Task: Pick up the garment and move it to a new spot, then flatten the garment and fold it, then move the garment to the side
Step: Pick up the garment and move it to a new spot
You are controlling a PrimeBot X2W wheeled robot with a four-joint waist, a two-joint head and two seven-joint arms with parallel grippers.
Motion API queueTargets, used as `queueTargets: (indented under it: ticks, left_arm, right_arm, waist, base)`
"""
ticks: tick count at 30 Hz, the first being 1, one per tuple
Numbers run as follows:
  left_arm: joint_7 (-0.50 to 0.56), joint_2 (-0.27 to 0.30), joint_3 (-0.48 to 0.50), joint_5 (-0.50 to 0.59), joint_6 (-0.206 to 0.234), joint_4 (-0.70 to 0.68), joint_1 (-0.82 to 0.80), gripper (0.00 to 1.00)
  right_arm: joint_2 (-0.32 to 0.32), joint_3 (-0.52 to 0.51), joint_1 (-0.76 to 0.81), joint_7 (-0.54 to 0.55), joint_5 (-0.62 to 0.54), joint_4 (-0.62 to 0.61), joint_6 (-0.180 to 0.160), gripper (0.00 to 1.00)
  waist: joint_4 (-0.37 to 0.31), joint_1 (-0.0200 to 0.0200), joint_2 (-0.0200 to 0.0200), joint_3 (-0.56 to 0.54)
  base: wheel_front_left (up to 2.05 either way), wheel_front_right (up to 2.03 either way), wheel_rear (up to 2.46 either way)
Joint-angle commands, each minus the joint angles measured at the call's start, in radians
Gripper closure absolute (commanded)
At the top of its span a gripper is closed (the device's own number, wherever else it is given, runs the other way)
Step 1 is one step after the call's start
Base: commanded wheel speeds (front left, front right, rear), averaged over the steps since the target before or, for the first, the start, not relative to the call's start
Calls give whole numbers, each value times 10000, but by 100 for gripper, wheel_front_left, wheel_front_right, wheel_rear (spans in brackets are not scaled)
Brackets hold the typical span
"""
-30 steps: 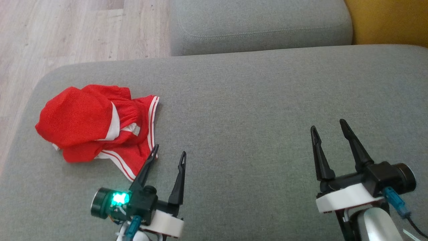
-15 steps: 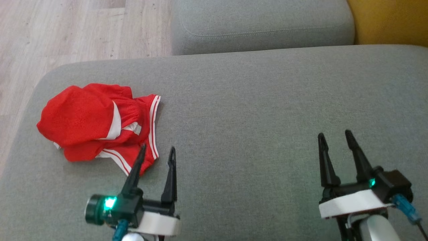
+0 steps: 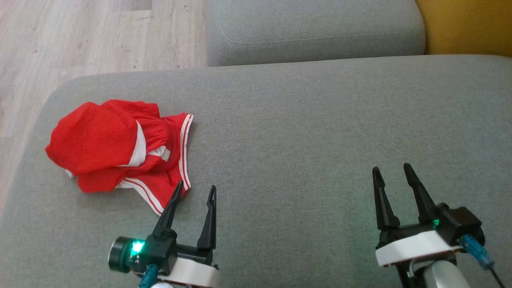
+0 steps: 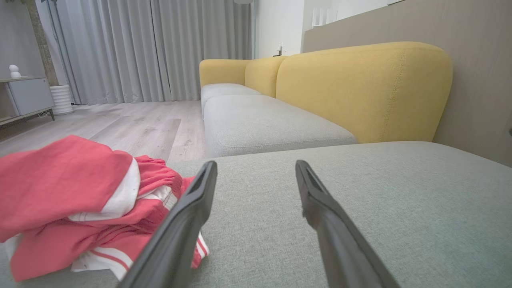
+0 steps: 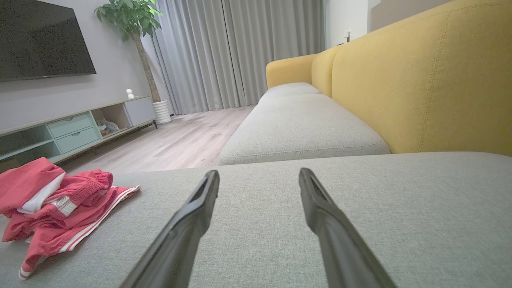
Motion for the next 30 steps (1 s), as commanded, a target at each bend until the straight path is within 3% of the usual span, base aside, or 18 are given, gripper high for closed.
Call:
queueTargets:
  ticks: [1,14,30]
  left_arm:
    - [-122,-96,469,147,-56,-276,-288,0]
    - [-122,-287,863,450,-314,-193,-193,0]
    - [-122,-359,1298,788,-395,-68,134,0]
  right_arm:
    - [-75,276,-418,-109,79,-285,69,0]
    - [-75,499,-353,-109,174,-350,69,0]
    - [-75,1247,3,-109,416,-393,69,0]
  waist:
    - [-1,0,0,14]
    - [379,0,0,-69]
    - [2502,0,0,-461]
  base:
    - [0,0,0]
    - [0,0,0]
    - [0,0,0]
